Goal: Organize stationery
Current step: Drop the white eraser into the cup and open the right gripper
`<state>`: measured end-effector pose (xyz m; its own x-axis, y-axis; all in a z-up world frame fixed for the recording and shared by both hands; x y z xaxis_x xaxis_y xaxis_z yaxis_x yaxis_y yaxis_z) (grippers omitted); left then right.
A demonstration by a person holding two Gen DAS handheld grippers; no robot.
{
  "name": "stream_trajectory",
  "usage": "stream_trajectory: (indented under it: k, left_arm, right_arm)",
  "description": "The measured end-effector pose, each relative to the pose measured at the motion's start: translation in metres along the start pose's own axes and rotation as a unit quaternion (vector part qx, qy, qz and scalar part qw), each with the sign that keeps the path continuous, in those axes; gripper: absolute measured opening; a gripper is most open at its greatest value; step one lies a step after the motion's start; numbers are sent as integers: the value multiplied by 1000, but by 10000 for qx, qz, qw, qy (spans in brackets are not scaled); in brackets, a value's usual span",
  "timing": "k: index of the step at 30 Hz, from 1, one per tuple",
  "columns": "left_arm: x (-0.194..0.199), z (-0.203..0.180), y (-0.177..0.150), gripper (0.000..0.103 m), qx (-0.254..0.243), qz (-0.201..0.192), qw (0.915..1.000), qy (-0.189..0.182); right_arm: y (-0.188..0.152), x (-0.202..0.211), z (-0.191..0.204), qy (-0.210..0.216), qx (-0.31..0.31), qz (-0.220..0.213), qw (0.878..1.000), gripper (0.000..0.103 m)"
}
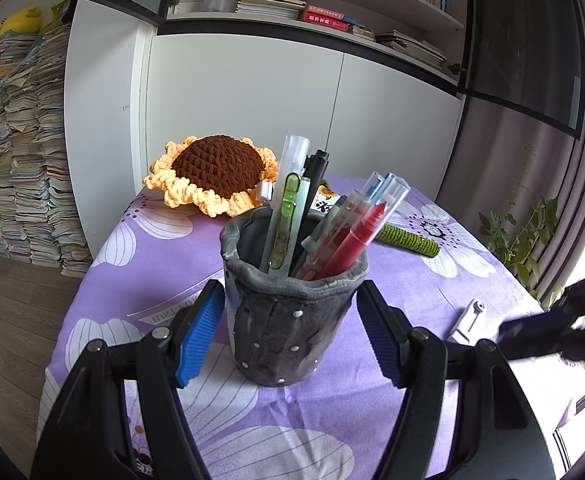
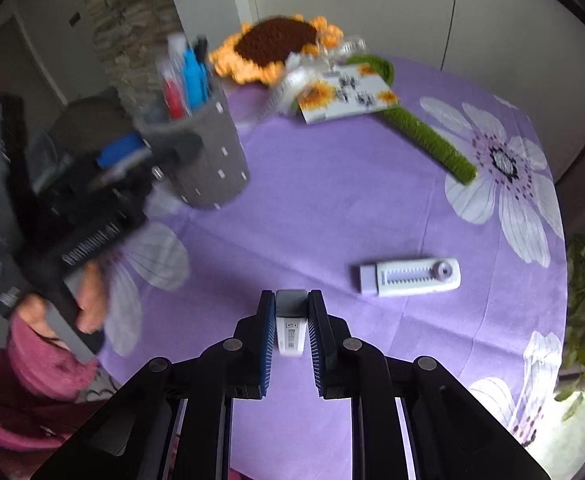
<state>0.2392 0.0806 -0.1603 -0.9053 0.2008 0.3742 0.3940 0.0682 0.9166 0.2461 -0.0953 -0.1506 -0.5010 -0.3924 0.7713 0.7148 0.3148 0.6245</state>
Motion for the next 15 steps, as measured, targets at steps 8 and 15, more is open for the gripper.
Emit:
stream_trajectory:
  k: [8,15]
  left_arm:
    - [0,1,0,69,11,-2,10000,-2]
    - [-1,2,-1,69,26,2,10000,-11]
  right_arm:
    - [70,54,45,841,184,-1595,9834,17]
    - [109,23,80,678,796,-1702,9799,17]
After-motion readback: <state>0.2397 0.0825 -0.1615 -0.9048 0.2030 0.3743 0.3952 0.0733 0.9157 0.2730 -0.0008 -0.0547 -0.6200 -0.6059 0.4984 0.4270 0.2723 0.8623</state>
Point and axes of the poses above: each gripper's, at about its wrist camera, not at the fingertips, and x roughly against the way its jaws point, z to its left, y to its top, the point moved 1 cm from there along -x, roughly the way its jaws point, and after that the axes turned 6 degrees about -z, right-handed, at the moved point
